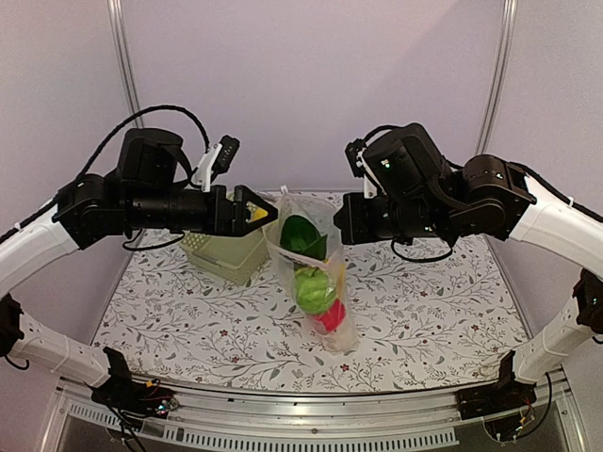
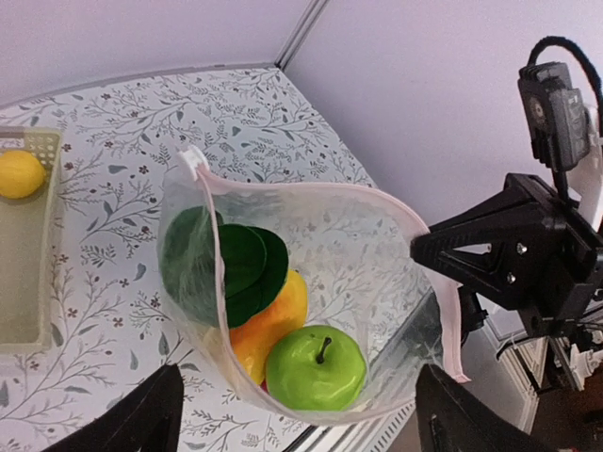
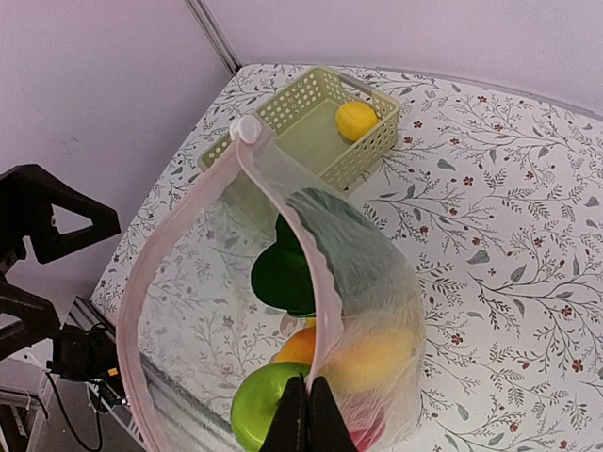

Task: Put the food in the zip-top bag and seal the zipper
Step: Adjust the zipper food storage bag at the center of the board, then pick up the fake fruit from the bin.

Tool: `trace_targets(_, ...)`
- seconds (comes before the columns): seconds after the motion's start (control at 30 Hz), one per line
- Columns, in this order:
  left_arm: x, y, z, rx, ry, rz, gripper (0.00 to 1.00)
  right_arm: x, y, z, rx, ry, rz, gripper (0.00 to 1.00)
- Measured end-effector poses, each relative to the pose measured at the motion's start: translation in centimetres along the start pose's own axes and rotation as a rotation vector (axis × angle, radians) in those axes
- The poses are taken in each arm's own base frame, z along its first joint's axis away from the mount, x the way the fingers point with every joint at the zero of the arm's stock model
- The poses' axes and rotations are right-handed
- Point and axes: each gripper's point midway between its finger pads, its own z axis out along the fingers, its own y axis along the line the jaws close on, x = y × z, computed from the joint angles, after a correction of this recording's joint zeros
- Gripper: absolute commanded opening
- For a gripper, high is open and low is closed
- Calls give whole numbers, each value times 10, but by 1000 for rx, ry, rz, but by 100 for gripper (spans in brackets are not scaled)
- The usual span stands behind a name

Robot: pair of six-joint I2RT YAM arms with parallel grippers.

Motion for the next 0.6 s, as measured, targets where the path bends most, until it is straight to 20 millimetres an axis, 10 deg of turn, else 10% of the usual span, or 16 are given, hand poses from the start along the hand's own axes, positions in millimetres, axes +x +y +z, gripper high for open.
trace_targets(0.3,-31,11,-46,-17,-118,-17,96,0,0,0,1,2,2,0)
trace_targets(0.6,-40,52,-40,-101,-124,-85,96,3,-2,1,7,10,-2,0)
